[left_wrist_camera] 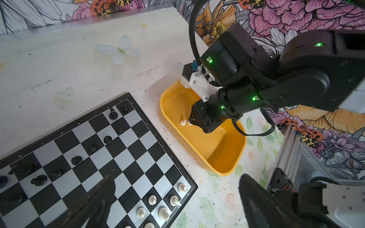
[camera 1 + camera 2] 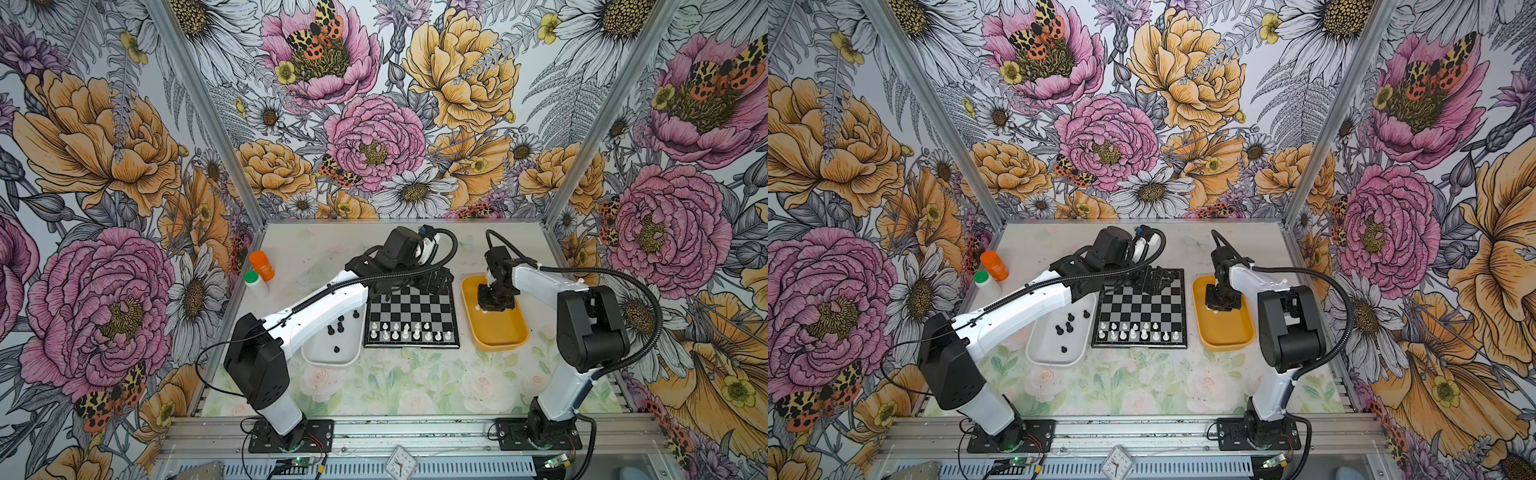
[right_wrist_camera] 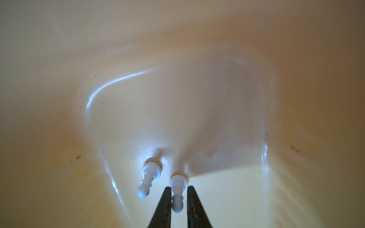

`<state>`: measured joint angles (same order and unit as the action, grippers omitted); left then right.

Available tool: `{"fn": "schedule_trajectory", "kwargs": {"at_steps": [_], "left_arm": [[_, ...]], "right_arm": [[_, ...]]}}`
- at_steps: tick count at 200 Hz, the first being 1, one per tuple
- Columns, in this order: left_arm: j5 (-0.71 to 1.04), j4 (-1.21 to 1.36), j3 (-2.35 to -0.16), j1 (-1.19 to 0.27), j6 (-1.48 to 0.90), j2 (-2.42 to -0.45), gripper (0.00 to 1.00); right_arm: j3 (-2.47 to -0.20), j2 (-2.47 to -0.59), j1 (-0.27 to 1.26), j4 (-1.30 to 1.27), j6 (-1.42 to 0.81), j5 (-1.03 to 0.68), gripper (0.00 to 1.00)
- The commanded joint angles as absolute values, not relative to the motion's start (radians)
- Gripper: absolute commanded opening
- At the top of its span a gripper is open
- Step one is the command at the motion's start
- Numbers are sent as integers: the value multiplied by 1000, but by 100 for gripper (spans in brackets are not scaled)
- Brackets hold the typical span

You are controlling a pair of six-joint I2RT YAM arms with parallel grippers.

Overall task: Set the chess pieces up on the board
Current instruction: 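Lower the right gripper onto a white pawn in the yellow tray and close, then lift the white pawn and carry it toward the board with the right gripper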

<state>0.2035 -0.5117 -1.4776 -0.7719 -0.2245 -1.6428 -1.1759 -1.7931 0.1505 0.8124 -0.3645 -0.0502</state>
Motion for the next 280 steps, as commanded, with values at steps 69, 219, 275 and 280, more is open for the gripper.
{"fn": "schedule_trajectory", "kwargs": {"at_steps": [69,219,275,280], "left_arm": [[230,-517,-1458,-755,-197,-1585,99],[198,-517,-1387,-731,-183,-1514,99],[171,-520,-1290,-697,-179,-1410,99],[166,-522,-1278,-694,-179,-1393,99]], "right_arm": [[-1204,-1808,146,799,-355,-49,17],[-1269,-1683,166,932,-350,-4,8],[-1358,-1646,254,1025,-365,6,8],[-1363,-1646,268,1030,-369,11,8]]}}
